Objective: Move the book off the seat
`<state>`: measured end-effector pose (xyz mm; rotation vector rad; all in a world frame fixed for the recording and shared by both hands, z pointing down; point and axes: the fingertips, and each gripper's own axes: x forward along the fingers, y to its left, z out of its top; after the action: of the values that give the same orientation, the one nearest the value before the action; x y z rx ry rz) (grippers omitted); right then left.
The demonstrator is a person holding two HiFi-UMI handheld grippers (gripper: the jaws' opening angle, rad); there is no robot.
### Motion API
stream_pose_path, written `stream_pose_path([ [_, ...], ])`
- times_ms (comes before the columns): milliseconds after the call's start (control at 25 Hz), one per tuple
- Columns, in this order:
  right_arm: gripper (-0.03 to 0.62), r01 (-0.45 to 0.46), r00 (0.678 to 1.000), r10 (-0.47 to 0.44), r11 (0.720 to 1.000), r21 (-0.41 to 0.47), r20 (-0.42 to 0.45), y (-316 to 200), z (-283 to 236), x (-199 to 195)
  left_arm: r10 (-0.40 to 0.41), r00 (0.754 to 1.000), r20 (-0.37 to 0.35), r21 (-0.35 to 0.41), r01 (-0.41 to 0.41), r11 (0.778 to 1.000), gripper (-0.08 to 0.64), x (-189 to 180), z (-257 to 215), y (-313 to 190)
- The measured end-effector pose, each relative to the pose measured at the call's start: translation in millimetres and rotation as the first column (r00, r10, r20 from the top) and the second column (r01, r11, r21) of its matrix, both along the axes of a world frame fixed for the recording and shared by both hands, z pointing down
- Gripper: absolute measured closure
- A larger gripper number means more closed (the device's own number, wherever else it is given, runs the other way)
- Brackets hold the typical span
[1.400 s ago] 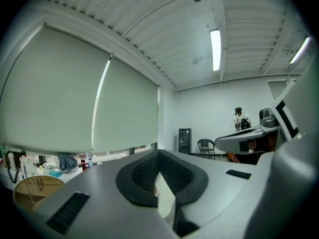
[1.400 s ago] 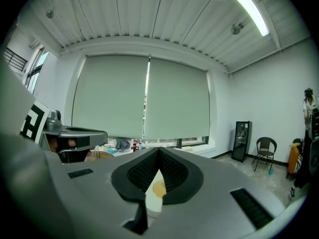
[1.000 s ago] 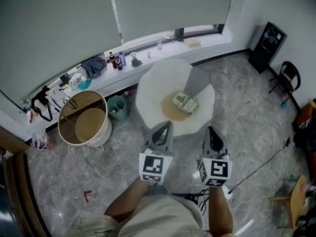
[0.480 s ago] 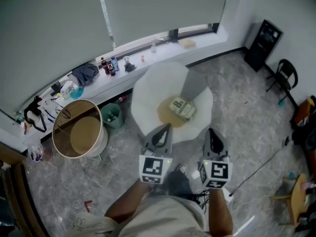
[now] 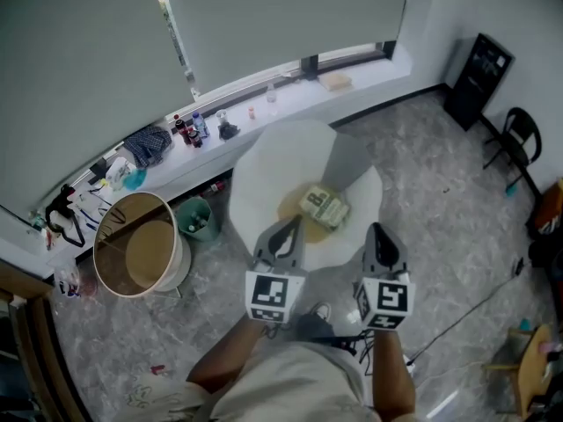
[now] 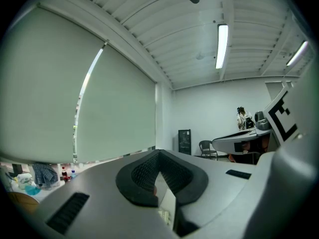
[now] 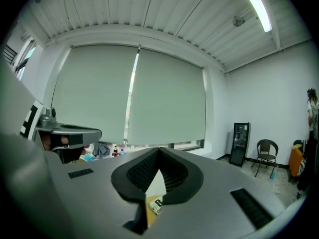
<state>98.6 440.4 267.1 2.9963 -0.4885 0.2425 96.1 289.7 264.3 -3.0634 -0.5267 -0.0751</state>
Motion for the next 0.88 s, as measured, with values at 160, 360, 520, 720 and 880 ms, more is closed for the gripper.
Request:
stream_pose_path([
  [160, 0.588, 0.007, 1.000, -0.008, 1.000, 0.016, 0.008, 24.3, -3.4, 44.6, -0.009, 1.000, -0.006, 0.003, 0.009, 1.000, 0.557, 43.4, -7.3, 23.3],
  [360, 0.588, 0.038, 0.999, -0.038, 0.999, 0.025, 0.017, 40.2, 2.2, 92.4, -0.033, 0.999, -0.003, 0.006, 0.033, 0.999, 0.557, 90.2, -8.3, 43.4],
  [520, 0.588, 0.072, 0.997, -0.072, 0.997, 0.022, 0.035, 38.4, 10.9, 122.3, -0.059, 0.998, 0.016, 0.006, 0.059, 0.998, 0.557, 116.0, -3.0, 45.8],
  [720, 0.588, 0.089, 0.993, -0.091, 0.996, 0.020, 0.069, 20.8, 24.1, 154.3, -0.079, 0.996, 0.046, 0.013, 0.078, 0.997, 0.557, 146.0, 11.0, 31.4],
  [880, 0.588, 0.090, 0.992, -0.090, 0.996, -0.003, 0.087, -2.0, 38.6, 178.7, -0.074, 0.995, 0.065, 0.019, 0.073, 0.997, 0.557, 172.2, 29.4, 9.9],
])
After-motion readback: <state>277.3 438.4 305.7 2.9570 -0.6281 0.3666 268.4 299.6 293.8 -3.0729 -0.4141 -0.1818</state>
